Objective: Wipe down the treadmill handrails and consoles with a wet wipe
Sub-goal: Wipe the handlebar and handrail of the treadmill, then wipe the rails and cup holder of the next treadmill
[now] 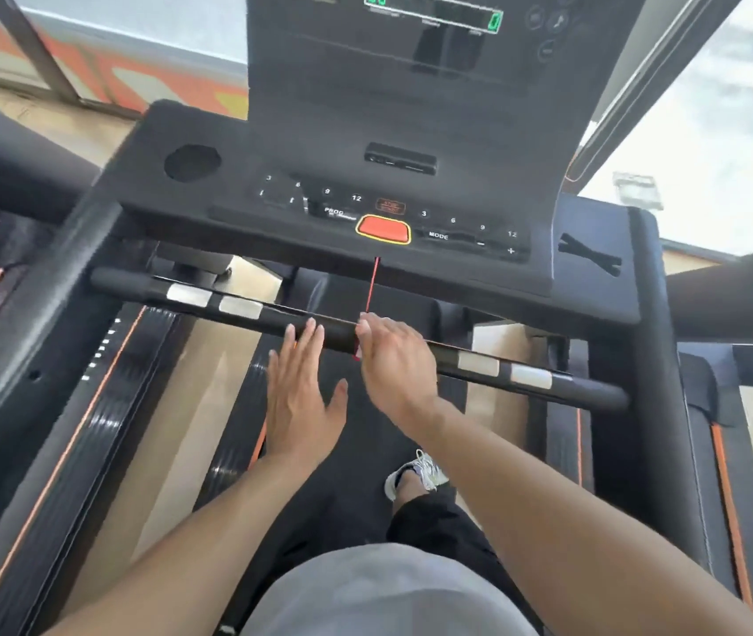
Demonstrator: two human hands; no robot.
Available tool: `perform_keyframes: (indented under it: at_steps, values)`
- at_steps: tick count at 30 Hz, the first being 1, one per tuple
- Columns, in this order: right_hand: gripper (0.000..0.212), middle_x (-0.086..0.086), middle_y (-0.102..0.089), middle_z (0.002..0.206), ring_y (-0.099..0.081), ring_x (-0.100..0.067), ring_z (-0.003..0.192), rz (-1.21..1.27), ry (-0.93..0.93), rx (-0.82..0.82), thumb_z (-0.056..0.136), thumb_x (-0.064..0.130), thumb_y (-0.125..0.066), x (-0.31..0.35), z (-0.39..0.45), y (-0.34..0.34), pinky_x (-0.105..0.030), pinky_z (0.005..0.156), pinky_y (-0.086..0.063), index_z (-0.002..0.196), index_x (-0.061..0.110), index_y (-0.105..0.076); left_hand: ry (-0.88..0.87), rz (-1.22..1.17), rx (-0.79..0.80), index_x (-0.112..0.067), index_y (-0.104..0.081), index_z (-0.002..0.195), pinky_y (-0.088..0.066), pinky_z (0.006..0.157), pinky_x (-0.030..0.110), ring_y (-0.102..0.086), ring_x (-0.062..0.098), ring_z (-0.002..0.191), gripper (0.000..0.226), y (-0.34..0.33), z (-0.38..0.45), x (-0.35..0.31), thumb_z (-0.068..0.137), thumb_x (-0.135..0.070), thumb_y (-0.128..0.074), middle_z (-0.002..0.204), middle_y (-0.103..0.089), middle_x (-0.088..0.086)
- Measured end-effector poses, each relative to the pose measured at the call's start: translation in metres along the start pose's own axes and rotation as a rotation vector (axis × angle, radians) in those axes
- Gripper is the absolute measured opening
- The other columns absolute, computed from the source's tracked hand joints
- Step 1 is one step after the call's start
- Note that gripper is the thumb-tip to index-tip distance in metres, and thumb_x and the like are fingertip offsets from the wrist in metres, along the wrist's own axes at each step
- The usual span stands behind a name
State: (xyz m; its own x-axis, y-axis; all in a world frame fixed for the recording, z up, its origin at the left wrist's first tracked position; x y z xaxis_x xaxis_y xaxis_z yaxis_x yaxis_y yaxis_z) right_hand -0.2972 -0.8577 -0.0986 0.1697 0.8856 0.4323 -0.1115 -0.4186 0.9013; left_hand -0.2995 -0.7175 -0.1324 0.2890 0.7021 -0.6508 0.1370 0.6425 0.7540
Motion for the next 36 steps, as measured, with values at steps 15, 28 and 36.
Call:
perform_keyframes:
  at_steps: [15,28,36]
  values:
    - [0.057,-0.002,-0.07,0.127,-0.067,-0.026,0.109,-0.308,0.16,-0.138,0.088,0.0,-0.071,-0.115,-0.052,0.053,-0.038,0.095,-0.049,0.142,0.014,-0.057,-0.176,-0.098,0.081,-0.015,-0.046,0.148,-0.014,0.127,0.04,-0.015,0.014,0.155,0.062,-0.033,-0.043,-0.054,0.09,-0.011,-0.066,0.163,-0.032,-0.001]
    - [0.032,-0.006,-0.064,0.087,-0.06,-0.021,0.082,1.074,-0.812,-0.463,0.096,0.042,-0.065,-0.153,-0.262,0.129,-0.044,0.081,-0.05,0.087,0.012,-0.065,0.088,-0.884,0.729,-0.024,-0.065,0.123,-0.051,0.095,0.026,-0.067,0.01,0.108,0.056,-0.099,-0.126,-0.192,0.09,-0.066,-0.046,0.114,-0.073,-0.009]
    - [0.042,-0.024,-0.074,0.105,-0.072,-0.029,0.092,1.272,-0.896,-0.601,0.106,0.031,-0.05,-0.131,-0.385,0.146,-0.037,0.082,-0.061,0.111,-0.006,-0.071,-0.064,-0.819,0.85,-0.022,-0.071,0.088,-0.05,0.063,0.029,-0.064,0.011,0.069,0.025,-0.085,-0.206,-0.265,0.085,-0.046,-0.068,0.076,-0.072,0.0]
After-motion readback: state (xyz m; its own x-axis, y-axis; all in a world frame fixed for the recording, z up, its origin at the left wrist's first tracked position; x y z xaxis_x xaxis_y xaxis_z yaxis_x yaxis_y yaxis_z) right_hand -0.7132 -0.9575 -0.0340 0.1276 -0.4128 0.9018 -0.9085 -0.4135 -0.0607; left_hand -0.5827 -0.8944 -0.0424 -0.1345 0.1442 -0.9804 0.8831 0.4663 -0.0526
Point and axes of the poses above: each hand's wrist, its own z-axis towards the middle knuckle, its own y-axis out of the back of the hand, x = y × z, the point moved 10 cm from there along z, towards the middle knuckle
